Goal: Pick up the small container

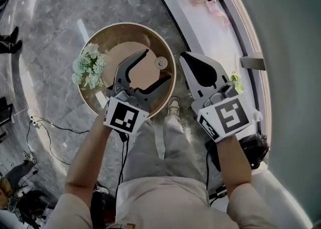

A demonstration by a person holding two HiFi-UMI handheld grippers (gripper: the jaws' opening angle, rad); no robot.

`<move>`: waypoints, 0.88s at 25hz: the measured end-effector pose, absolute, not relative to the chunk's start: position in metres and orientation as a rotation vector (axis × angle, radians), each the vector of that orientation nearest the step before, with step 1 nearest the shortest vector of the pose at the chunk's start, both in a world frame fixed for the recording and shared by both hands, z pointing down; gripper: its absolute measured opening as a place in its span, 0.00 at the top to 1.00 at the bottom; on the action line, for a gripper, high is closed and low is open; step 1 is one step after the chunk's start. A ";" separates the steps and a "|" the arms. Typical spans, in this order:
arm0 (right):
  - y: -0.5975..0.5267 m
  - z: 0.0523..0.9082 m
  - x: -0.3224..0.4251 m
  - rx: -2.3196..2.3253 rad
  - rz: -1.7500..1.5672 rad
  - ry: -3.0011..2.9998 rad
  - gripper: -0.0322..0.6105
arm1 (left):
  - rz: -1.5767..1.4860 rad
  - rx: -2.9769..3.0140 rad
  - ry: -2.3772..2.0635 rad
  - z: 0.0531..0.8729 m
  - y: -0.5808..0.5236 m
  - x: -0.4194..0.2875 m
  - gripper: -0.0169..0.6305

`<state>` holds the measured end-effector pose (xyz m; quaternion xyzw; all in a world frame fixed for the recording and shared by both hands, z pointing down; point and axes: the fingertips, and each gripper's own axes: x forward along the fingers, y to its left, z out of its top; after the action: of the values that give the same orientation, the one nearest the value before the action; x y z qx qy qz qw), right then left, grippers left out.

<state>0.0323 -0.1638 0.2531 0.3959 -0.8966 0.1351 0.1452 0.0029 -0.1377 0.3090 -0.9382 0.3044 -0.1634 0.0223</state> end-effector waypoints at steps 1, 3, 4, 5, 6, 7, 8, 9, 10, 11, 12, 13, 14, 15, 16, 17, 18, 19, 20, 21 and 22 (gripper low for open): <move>-0.166 0.263 0.032 1.139 0.396 -2.578 0.94 | -0.487 -2.923 0.935 0.322 -0.138 0.005 0.43; -0.169 0.283 0.031 1.136 0.415 -2.570 0.94 | -0.454 -2.954 0.912 0.349 -0.138 0.010 0.42; -0.170 0.293 0.030 1.135 0.425 -2.566 0.94 | -0.460 -2.960 0.897 0.363 -0.137 0.012 0.41; -0.171 0.304 0.031 1.135 0.435 -2.561 0.94 | -0.473 -2.960 0.884 0.375 -0.137 0.014 0.41; -0.172 0.315 0.031 1.135 0.443 -2.555 0.94 | -0.487 -2.960 0.875 0.388 -0.137 0.015 0.41; -0.173 0.327 0.032 1.136 0.447 -2.547 0.94 | -0.498 -2.961 0.870 0.400 -0.138 0.016 0.41; -0.173 0.339 0.034 1.137 0.452 -2.538 0.94 | -0.506 -2.964 0.868 0.411 -0.138 0.017 0.41; -0.174 0.350 0.035 1.138 0.458 -2.530 0.94 | -0.512 -2.968 0.866 0.422 -0.138 0.019 0.41; -0.174 0.361 0.037 1.139 0.468 -2.524 0.94 | -0.516 -2.974 0.865 0.434 -0.138 0.021 0.41; -0.175 0.371 0.038 1.139 0.480 -2.518 0.94 | -0.517 -2.981 0.863 0.445 -0.139 0.024 0.41; -0.176 0.382 0.039 1.140 0.491 -2.514 0.94 | -0.518 -2.990 0.860 0.457 -0.140 0.027 0.41; -0.178 0.392 0.040 1.140 0.501 -2.510 0.94 | -0.521 -2.999 0.855 0.471 -0.142 0.030 0.41; -0.179 0.403 0.040 1.140 0.510 -2.507 0.94 | -0.527 -3.007 0.847 0.484 -0.143 0.032 0.41; -0.180 0.412 0.039 1.140 0.520 -2.505 0.94 | -0.536 -3.013 0.839 0.497 -0.143 0.035 0.41; -0.181 0.422 0.038 1.139 0.527 -2.505 0.94 | -0.550 -3.019 0.832 0.511 -0.144 0.036 0.41; -0.181 0.431 0.037 1.136 0.529 -2.504 0.94 | -0.569 -3.028 0.824 0.523 -0.144 0.038 0.41; -0.181 0.440 0.036 1.128 0.525 -2.500 0.94 | -0.592 -3.037 0.815 0.535 -0.145 0.039 0.41; -0.181 0.449 0.036 1.118 0.523 -2.495 0.94 | -0.613 -3.044 0.809 0.547 -0.146 0.041 0.41; -0.181 0.458 0.035 1.110 0.527 -2.491 0.94 | -0.629 -3.048 0.804 0.558 -0.147 0.042 0.41; -0.181 0.466 0.035 1.105 0.536 -2.489 0.94 | -0.642 -3.050 0.800 0.568 -0.148 0.044 0.41; -0.181 0.474 0.035 1.100 0.546 -2.489 0.94 | -0.654 -3.052 0.799 0.579 -0.149 0.046 0.41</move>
<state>0.0348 -0.1809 0.4743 0.3899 -0.8817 0.1936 0.1821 0.0456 -0.1488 0.5791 -0.9465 0.2477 -0.2029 -0.0401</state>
